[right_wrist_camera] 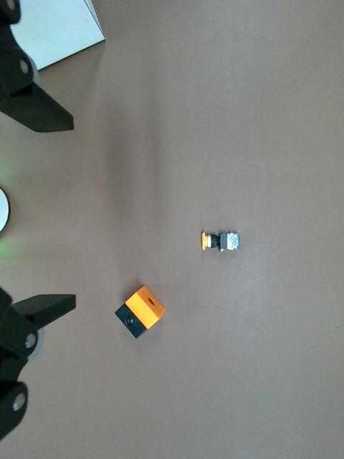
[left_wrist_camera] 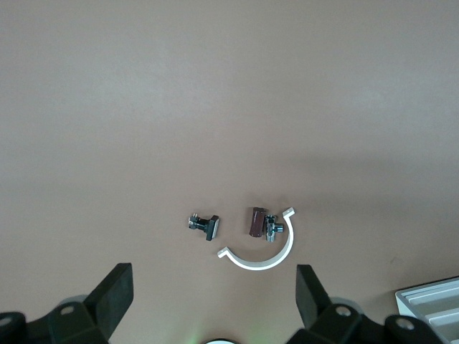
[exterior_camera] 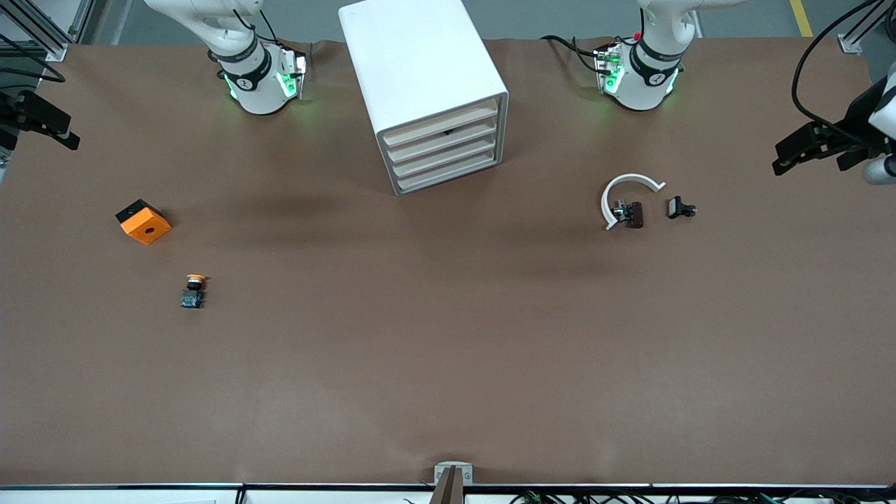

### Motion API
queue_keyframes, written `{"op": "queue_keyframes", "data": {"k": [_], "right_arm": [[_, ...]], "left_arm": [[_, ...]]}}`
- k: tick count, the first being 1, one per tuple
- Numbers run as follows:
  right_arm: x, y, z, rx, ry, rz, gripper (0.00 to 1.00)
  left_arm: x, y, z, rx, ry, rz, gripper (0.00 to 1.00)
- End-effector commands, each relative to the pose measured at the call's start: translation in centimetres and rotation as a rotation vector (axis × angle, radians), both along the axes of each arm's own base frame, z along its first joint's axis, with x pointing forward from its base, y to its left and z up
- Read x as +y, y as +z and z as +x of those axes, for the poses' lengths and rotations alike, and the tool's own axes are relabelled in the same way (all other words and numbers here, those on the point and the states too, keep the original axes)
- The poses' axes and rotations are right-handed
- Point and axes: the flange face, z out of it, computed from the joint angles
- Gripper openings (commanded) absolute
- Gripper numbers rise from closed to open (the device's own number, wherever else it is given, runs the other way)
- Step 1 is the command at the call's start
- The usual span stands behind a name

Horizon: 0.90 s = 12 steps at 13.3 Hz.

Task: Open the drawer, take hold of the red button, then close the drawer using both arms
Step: 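Move the left gripper toward the white cabinet's top drawer handle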

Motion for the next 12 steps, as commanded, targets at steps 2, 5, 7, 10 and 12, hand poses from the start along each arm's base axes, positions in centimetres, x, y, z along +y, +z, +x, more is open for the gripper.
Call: {"op": "queue_keyframes", "data": {"k": [2, 5, 7, 10, 12], "right_arm": [[0.1, 0.3, -0.7, -0.016, -0.013, 0.021, 1.0], [0.1, 0.3, -0.7, -0.013, -0.022, 0.022, 1.0], [0.0, 0.3, -0.8, -0.013, -0.041, 0.022, 1.0], [-0.1, 0.3, -0.9, -0.011, -0.059, 0.022, 1.0], [-0.1, 0.3, -0.9, -0.012, -0.059, 0.022, 1.0]], "left_arm": [[-3.4, -2.5, 1.9, 0.04, 0.014, -0.011, 1.0], [-7.5, -5.9, 3.3, 0.077, 0.126, -0.004, 1.0], [-10.1, -8.0, 3.9, 0.105, 0.193, 0.001, 1.0], [-14.9, -12.0, 4.7, 0.15, 0.326, -0.008, 1.0], [-18.0, -14.7, 5.3, 0.173, 0.473, -0.03, 1.0]]}}
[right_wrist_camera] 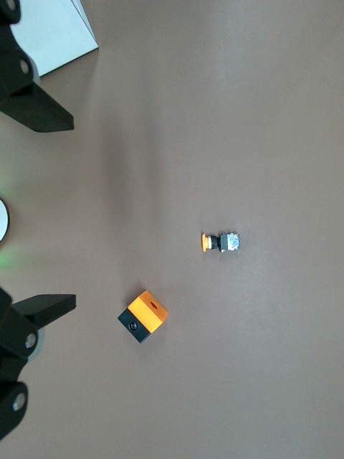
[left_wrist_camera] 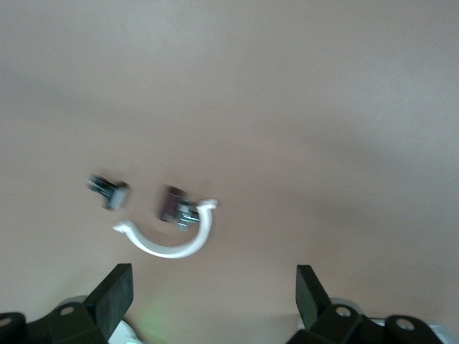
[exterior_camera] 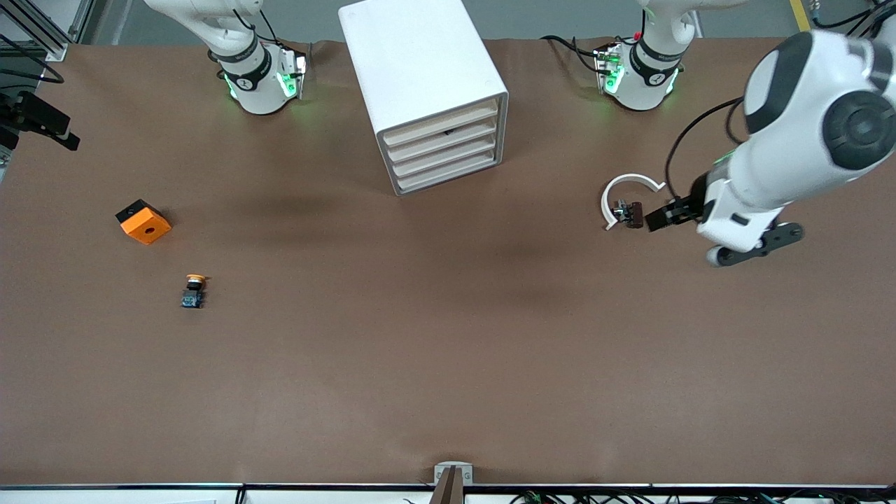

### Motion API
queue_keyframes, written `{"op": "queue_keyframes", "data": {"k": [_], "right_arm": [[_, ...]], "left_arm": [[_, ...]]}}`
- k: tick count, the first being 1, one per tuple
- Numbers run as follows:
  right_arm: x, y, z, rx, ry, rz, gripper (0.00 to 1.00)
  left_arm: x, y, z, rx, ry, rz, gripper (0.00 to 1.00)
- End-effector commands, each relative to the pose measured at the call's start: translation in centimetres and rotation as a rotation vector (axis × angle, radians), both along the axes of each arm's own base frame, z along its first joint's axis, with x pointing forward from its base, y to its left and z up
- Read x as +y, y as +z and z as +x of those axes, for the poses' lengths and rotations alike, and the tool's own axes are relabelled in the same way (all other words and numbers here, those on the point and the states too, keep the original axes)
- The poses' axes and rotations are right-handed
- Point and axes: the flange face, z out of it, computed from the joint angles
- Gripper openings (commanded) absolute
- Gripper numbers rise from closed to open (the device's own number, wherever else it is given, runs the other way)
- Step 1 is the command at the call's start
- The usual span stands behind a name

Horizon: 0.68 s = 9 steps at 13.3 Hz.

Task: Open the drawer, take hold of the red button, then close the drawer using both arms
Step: 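Move the left gripper toward the white cabinet's top drawer handle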

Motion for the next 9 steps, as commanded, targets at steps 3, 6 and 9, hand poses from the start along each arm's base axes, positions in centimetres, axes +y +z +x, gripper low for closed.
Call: {"op": "queue_keyframes", "data": {"k": [3, 6, 9], "right_arm": [[0.2, 0.3, -0.8, -0.011, -0.017, 0.013, 1.0], [0.2, 0.3, -0.8, -0.009, -0.017, 0.013, 1.0], [0.2, 0.2, -0.8, -0.008, -0.017, 0.013, 1.0]], "left_arm": [[-6.8, -6.0, 0.9, 0.096, 0.277, 0.013, 1.0], [-11.5, -9.2, 1.5, 0.172, 0.481, 0.031, 1.0], [-14.9, -12.0, 1.4, 0.23, 0.671, 0.098, 1.0]]}}
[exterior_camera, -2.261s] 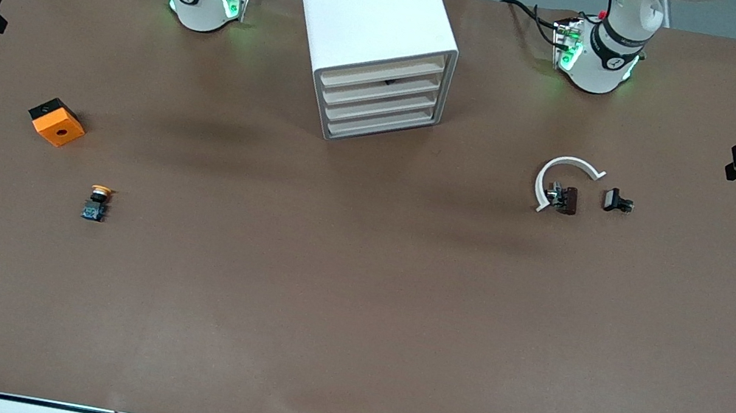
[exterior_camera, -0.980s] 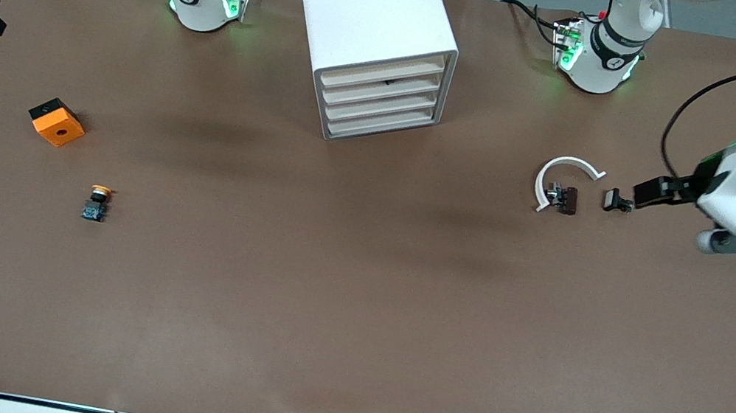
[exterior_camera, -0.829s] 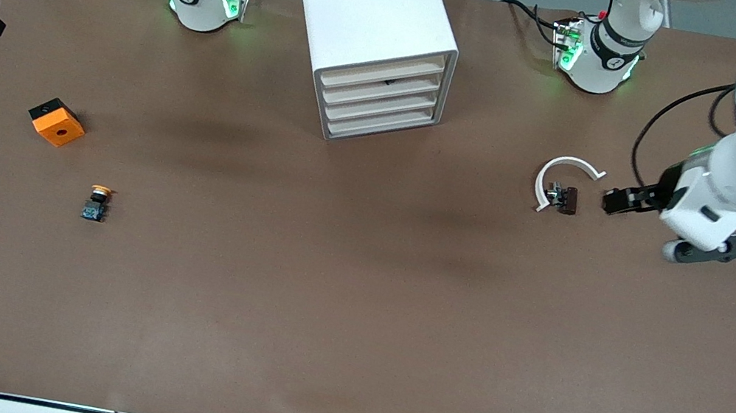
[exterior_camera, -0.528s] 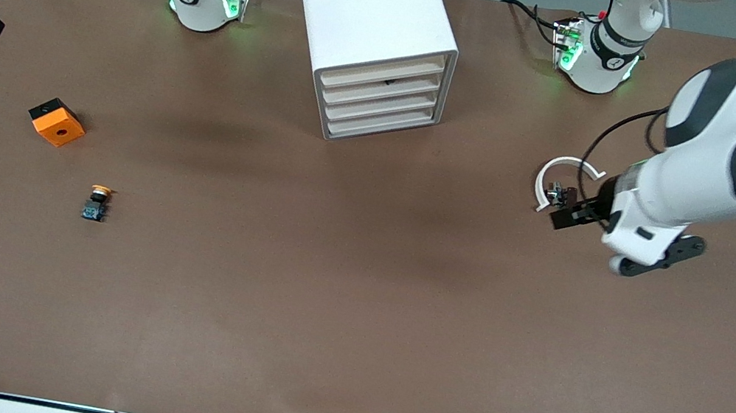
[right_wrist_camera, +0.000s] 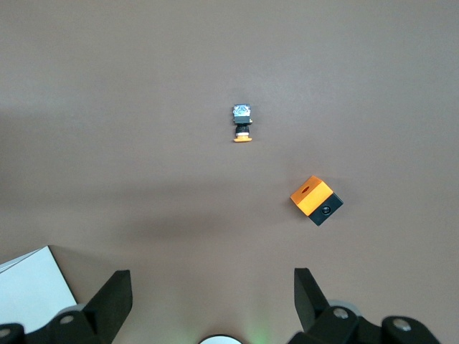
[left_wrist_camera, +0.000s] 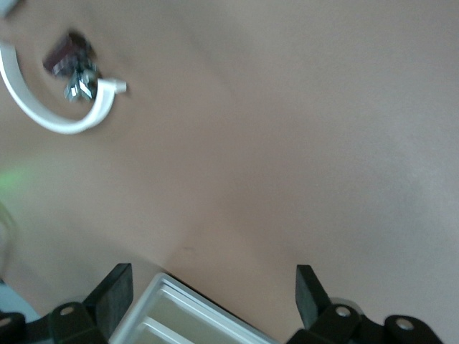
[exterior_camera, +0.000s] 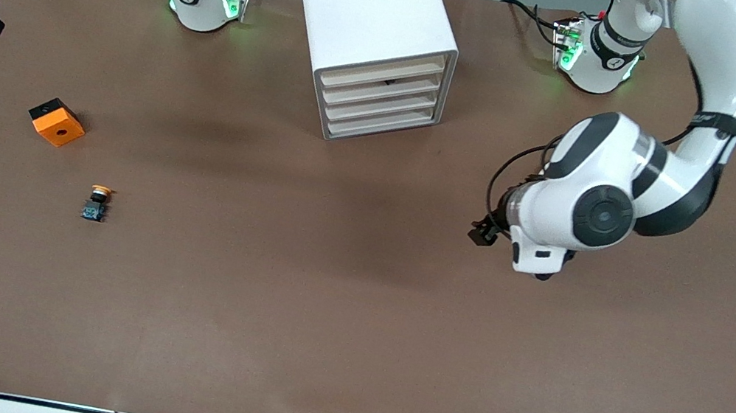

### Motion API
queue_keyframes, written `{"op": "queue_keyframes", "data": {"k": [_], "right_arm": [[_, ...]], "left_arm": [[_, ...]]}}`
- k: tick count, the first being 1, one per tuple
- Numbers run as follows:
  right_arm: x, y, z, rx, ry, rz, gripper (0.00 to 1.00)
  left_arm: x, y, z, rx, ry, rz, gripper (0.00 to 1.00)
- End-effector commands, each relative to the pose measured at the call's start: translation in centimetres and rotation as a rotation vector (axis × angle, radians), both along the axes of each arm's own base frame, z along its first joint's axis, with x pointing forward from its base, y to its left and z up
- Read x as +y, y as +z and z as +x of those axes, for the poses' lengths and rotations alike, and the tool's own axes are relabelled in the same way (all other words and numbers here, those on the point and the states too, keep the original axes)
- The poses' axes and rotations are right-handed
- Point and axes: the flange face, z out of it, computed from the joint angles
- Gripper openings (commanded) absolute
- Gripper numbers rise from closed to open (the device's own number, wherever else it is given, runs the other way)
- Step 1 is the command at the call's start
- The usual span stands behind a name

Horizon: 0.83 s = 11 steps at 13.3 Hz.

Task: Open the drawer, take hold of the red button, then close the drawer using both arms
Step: 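Move the left gripper toward the white cabinet's top drawer handle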

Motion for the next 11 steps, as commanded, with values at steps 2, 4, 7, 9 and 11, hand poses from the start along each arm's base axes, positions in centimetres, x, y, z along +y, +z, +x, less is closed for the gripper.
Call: {"op": "queue_keyframes", "data": {"k": [2, 4, 7, 9, 11], "right_arm": [[0.2, 0.3, -0.8, -0.008, -0.015, 0.012, 1.0], [0.2, 0.3, -0.8, -0.008, -0.015, 0.012, 1.0], [0.2, 0.2, -0.8, -0.007, -0.014, 0.013, 1.0], [0.2, 0.2, -0.8, -0.007, -0.012, 0.013, 1.0], [0.2, 0.2, -0.8, -0.007, -0.012, 0.013, 1.0]], "left_arm": [[-3.0, -2.1, 0.9, 0.134, 0.326, 0.025, 1.0], [-3.7, -3.3, 0.9, 0.239, 0.516, 0.048, 1.0], [-8.0, -5.0, -1.9, 0.324, 0.551, 0.085, 1.0], [-9.2, -7.2, -3.2, 0.42, 0.618, 0.145, 1.0], [-12.6, -9.5, -6.6, 0.521, 0.582, 0.176, 1.0]]}}
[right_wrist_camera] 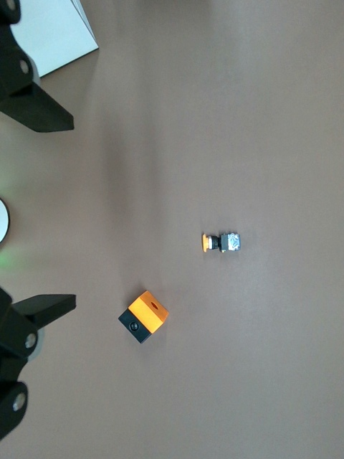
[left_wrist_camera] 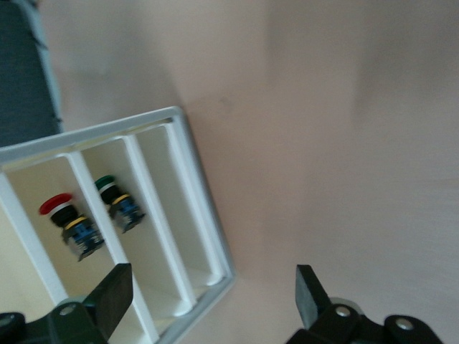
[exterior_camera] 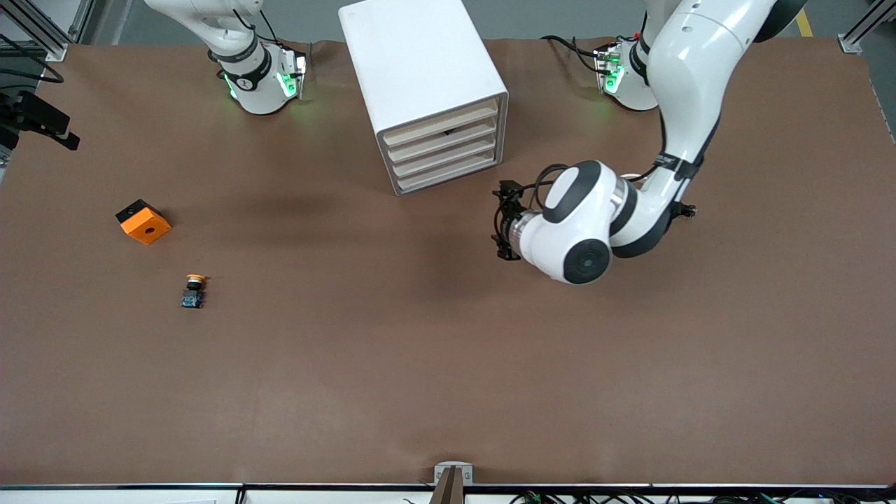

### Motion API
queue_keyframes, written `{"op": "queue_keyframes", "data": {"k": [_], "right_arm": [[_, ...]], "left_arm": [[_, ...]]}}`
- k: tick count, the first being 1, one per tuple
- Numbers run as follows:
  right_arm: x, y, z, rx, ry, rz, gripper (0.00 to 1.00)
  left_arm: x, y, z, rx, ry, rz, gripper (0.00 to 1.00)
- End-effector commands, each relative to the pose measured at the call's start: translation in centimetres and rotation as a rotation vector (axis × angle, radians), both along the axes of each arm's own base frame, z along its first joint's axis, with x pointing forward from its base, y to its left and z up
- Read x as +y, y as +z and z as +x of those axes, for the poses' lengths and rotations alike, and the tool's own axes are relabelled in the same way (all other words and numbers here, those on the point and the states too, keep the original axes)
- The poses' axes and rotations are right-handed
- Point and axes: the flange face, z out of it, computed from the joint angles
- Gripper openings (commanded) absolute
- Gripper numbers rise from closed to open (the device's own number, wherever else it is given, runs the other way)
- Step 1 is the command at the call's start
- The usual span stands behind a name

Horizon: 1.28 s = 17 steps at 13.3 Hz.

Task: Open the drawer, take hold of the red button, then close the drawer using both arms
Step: 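Grasp the top drawer handle with the left gripper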

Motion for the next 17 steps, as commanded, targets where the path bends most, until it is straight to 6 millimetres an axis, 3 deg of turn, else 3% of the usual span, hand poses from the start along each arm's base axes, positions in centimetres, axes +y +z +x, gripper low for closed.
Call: {"op": "queue_keyframes", "data": {"k": [1, 3, 7, 9, 11, 12, 17], "right_arm": [[0.2, 0.2, -0.7, -0.006, -0.012, 0.012, 1.0], [0.3, 0.2, -0.7, -0.006, -0.011, 0.012, 1.0], [0.2, 0.2, -0.8, -0.005, -0.007, 0.012, 1.0], [0.3, 0.2, -0.8, -0.005, -0.006, 0.012, 1.0], [0.3, 0.2, -0.8, -0.005, -0.006, 0.012, 1.0], [0.3, 0.2, -0.7, -0.005, -0.004, 0.012, 1.0], [0.3, 0.2, -0.8, -0.003, -0.006, 0.012, 1.0]], "left_arm": [[-2.5, -3.0, -2.9, 0.152, 0.023, -0.015, 1.0], [-2.8, -4.5, -4.8, 0.263, 0.06, -0.041, 1.0], [-4.7, -7.3, -8.5, 0.459, 0.1, 0.078, 0.99], [-5.3, -8.1, -9.7, 0.501, 0.089, 0.109, 0.89], [-5.6, -8.8, -10.5, 0.535, 0.108, 0.152, 0.86], [-5.9, -9.4, -11.0, 0.56, 0.114, 0.156, 0.79], [-5.9, -10.2, -11.7, 0.595, 0.132, 0.181, 0.59]]}}
